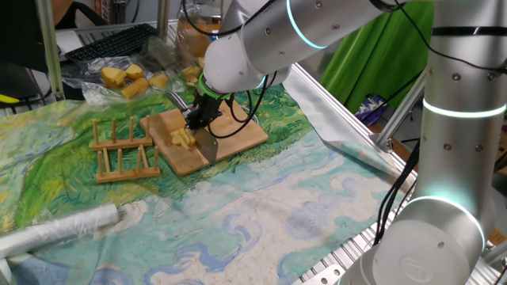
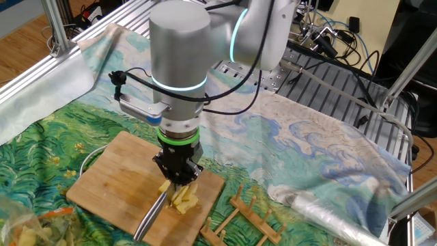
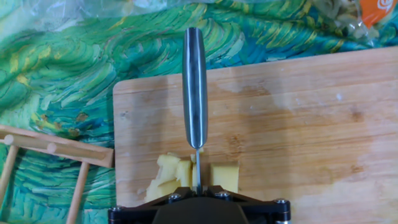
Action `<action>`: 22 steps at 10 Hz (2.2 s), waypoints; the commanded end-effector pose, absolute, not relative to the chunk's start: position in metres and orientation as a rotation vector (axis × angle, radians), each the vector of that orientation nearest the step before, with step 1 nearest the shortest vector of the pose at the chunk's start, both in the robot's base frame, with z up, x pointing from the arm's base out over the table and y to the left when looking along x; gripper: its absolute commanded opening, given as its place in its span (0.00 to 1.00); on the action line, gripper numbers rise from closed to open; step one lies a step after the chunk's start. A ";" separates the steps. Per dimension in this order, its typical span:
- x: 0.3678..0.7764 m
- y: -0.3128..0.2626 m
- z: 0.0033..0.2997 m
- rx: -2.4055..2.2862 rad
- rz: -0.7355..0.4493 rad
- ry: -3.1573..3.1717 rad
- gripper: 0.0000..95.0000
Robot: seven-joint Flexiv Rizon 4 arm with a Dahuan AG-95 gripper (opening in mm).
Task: Chop the potatoes
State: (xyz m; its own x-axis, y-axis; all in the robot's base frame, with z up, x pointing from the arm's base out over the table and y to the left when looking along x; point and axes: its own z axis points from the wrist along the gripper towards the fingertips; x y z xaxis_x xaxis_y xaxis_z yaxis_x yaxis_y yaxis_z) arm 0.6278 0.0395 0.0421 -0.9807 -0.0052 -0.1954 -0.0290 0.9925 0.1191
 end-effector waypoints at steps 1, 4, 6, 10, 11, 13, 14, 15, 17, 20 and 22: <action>0.628 0.038 0.050 -0.120 0.054 2.946 0.00; 0.634 0.035 0.057 -0.144 0.030 2.948 0.00; 0.636 0.033 0.064 -0.141 0.036 2.964 0.00; 0.642 0.020 0.079 -0.181 0.037 2.971 0.00; 0.641 0.019 0.079 -0.178 0.037 2.968 0.00; 0.641 0.018 0.079 -0.164 0.037 2.967 0.00; 0.641 0.018 0.078 -0.158 0.038 2.968 0.00; 0.641 0.018 0.078 -0.157 0.037 2.968 0.00; 0.641 0.018 0.077 -0.152 0.034 2.973 0.00; 0.639 0.017 0.081 -0.141 0.036 2.976 0.00; 0.637 0.016 0.087 -0.134 0.033 2.979 0.00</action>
